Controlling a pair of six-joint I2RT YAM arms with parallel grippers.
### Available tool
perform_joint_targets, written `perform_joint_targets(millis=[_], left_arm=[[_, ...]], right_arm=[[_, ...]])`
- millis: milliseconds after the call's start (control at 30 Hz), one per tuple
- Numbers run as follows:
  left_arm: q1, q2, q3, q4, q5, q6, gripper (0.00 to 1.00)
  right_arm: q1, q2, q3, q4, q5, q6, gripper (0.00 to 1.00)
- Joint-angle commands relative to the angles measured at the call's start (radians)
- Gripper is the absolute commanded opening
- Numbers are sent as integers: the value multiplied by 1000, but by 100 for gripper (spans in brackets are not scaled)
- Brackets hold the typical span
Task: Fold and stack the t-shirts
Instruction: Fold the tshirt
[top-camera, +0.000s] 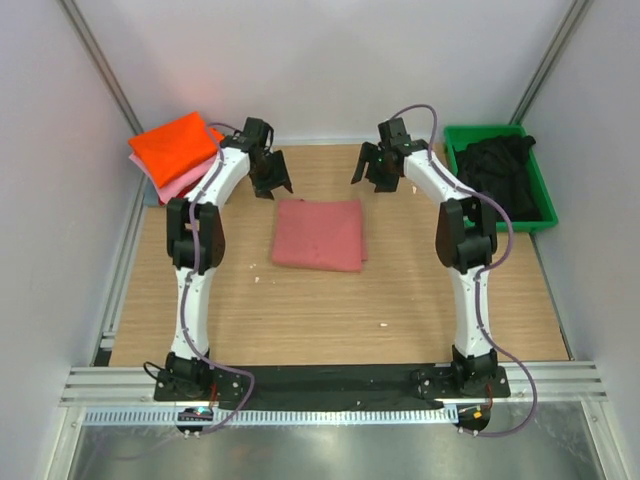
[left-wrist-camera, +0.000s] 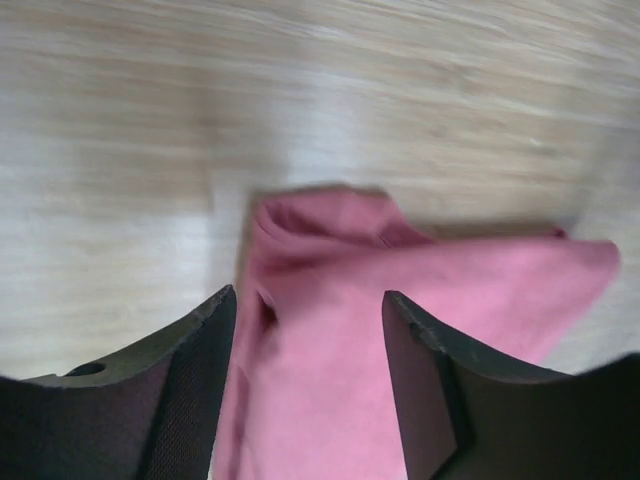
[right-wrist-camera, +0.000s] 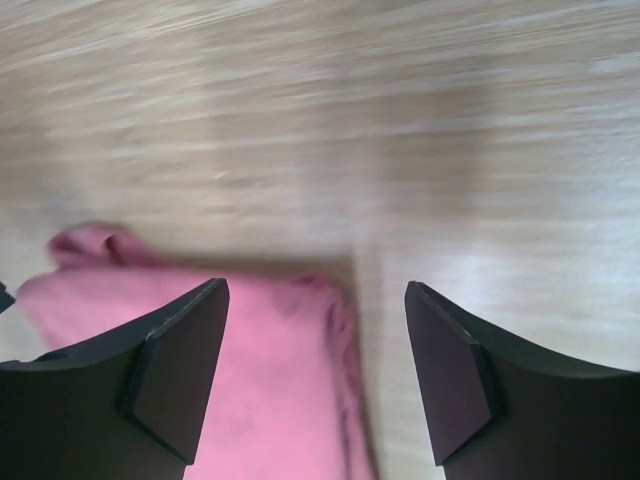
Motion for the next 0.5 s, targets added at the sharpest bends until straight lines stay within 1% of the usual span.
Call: perform_joint_targets(millis=[0, 33, 67, 100, 133, 167, 200, 233, 267, 300, 333, 367, 400, 433, 467], left_arm=[[20, 31, 136, -116, 113, 45, 62], [20, -1, 133, -94, 119, 41, 64], [20, -22, 109, -85, 125, 39, 64], [18, -47, 91, -77, 119, 39, 65], [17, -108, 69, -67, 115, 40, 65], [14, -137, 16, -62, 84, 50, 65], [11, -176, -18, -59, 61, 53, 65], [6, -211, -55, -51, 41, 54, 65], [-6, -289, -137, -42, 27, 62, 64], [-12, -326, -187, -15, -12, 62, 62], [-20, -366, -242, 2, -25, 60, 61], [-31, -412, -358, 27, -36, 57, 60], [-37, -488, -420, 53, -43, 39, 58], [-40, -528, -481, 114, -39, 22, 56], [-46, -562, -608, 155, -21, 8, 55]], right_arm=[[-11, -8, 47, -82, 8, 25, 78], [-10, -84, -3, -47, 16, 36, 78], [1, -124, -59, 16, 28, 42, 78], [4, -161, -153, 33, 43, 45, 79], [9, -204, -195, 44, 74, 44, 79], [18, -277, -241, 67, 81, 42, 79], [32, -320, -328, 79, 95, 44, 79], [44, -359, -372, 95, 100, 44, 79], [55, -428, -416, 134, 82, 45, 79], [79, -454, -494, 158, 65, 47, 79], [88, -477, -531, 176, 46, 61, 79], [98, -500, -567, 229, 14, 68, 78], [111, -528, -629, 263, -53, 71, 77], [127, -532, -657, 335, -97, 94, 76], [131, -534, -680, 378, -142, 107, 74]])
